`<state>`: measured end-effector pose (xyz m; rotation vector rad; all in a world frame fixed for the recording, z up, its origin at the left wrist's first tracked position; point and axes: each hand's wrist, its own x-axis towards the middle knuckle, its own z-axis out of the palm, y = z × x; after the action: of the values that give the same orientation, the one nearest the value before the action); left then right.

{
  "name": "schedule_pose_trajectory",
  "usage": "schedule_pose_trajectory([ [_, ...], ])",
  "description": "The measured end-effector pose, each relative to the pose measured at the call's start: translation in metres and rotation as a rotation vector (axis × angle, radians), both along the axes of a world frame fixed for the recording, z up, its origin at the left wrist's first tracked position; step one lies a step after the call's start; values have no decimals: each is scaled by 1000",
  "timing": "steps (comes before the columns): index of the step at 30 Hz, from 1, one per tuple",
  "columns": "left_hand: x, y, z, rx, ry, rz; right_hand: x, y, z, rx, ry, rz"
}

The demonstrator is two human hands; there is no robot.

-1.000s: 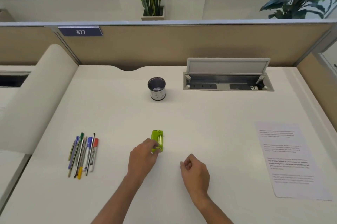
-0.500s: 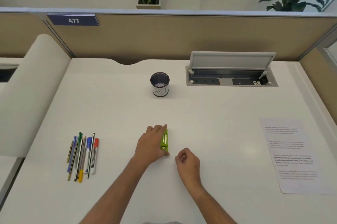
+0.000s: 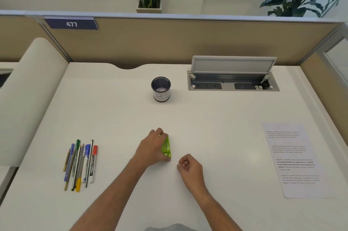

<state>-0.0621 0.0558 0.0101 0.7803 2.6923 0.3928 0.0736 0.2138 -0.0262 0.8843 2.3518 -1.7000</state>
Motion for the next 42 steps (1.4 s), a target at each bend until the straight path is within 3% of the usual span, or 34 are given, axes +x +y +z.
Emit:
schedule_pose_trajectory([
  [8,0,-45,15,525,-170,300,-2,9,-3,-117,-3,-17],
  [18,37,-88,11,602,-102,282,5,-4,1,-8,81,21],
  [23,35,-102,8,521,-99,195,-5,-6,5,101,133,146],
  [30,8,-136,20,196,-36,-21,-18,-31,10,299,233,347],
  [37,10,-170,20,92,-3,-73,-37,-108,23,547,357,641],
  [42,15,-178,11,42,4,-78,-53,-149,25,714,332,765],
])
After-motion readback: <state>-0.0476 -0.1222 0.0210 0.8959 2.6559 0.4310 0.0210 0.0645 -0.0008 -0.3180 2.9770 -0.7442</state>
